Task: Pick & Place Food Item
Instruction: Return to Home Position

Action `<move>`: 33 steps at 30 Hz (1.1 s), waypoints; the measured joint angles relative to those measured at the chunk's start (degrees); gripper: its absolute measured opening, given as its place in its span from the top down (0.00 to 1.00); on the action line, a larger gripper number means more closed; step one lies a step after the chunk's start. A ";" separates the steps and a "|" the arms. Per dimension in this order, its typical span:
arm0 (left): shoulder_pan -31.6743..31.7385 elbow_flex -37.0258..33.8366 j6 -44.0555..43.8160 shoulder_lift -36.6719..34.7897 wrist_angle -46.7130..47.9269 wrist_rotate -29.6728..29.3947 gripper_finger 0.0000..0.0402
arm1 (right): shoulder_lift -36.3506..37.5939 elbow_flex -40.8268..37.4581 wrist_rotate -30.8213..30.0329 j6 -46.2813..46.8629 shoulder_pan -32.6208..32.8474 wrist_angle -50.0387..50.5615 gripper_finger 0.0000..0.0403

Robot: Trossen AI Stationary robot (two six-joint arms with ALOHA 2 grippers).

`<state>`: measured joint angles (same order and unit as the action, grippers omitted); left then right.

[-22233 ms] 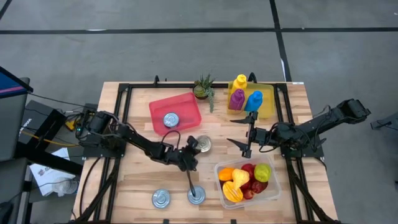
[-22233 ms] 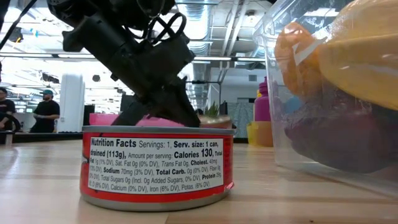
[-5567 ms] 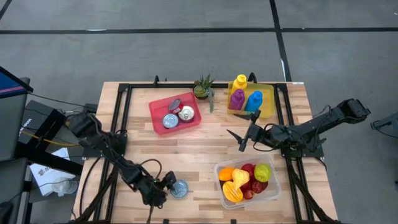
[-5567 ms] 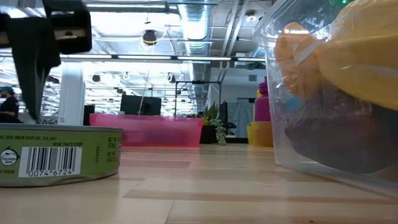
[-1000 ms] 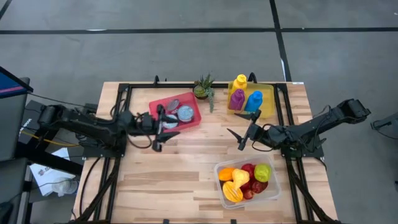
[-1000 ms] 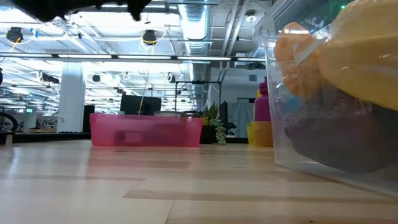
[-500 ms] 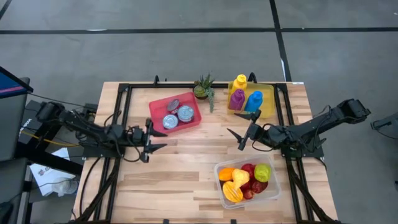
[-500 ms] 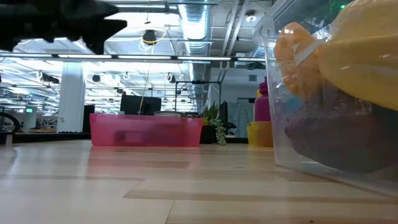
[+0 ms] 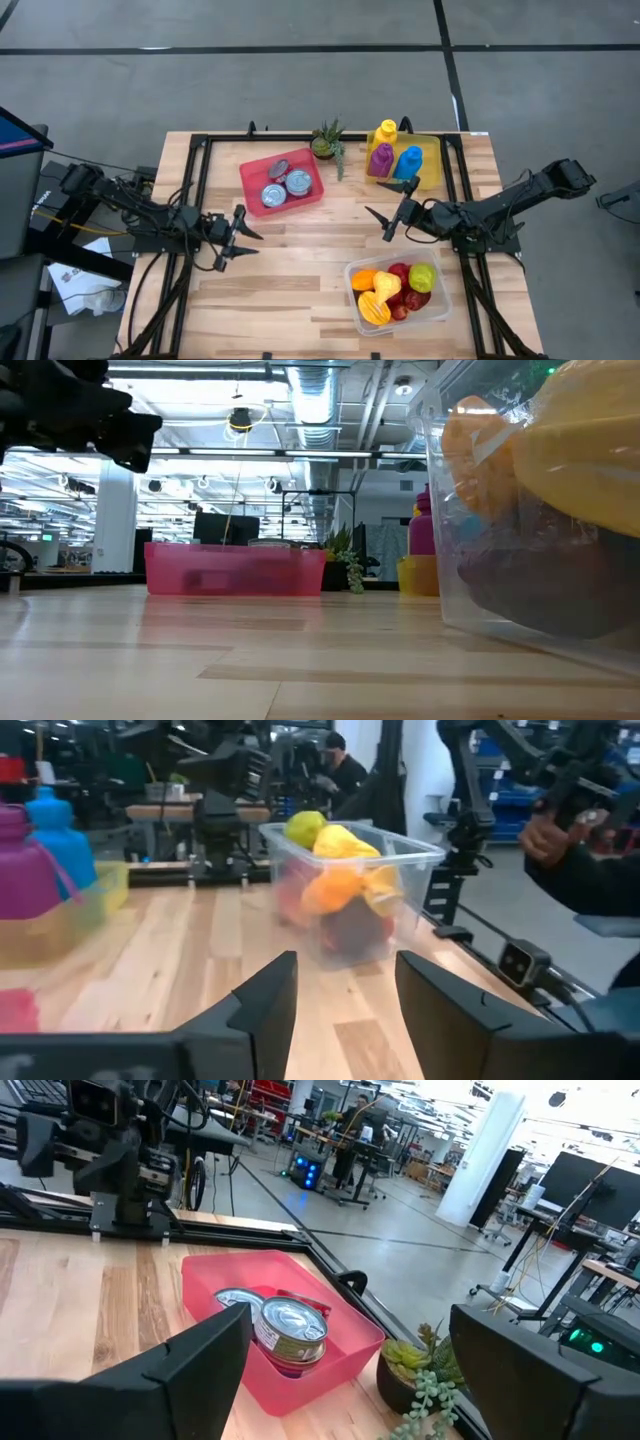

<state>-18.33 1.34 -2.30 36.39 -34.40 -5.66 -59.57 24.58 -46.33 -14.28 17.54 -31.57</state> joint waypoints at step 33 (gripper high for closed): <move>5.84 -0.93 -0.59 -12.68 12.23 -2.54 0.63 | 21.48 -15.48 12.27 -5.53 10.80 -16.83 0.19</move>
<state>-12.49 0.40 -2.90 23.70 -22.18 -8.20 -38.09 9.09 -34.05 -19.81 28.34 -48.40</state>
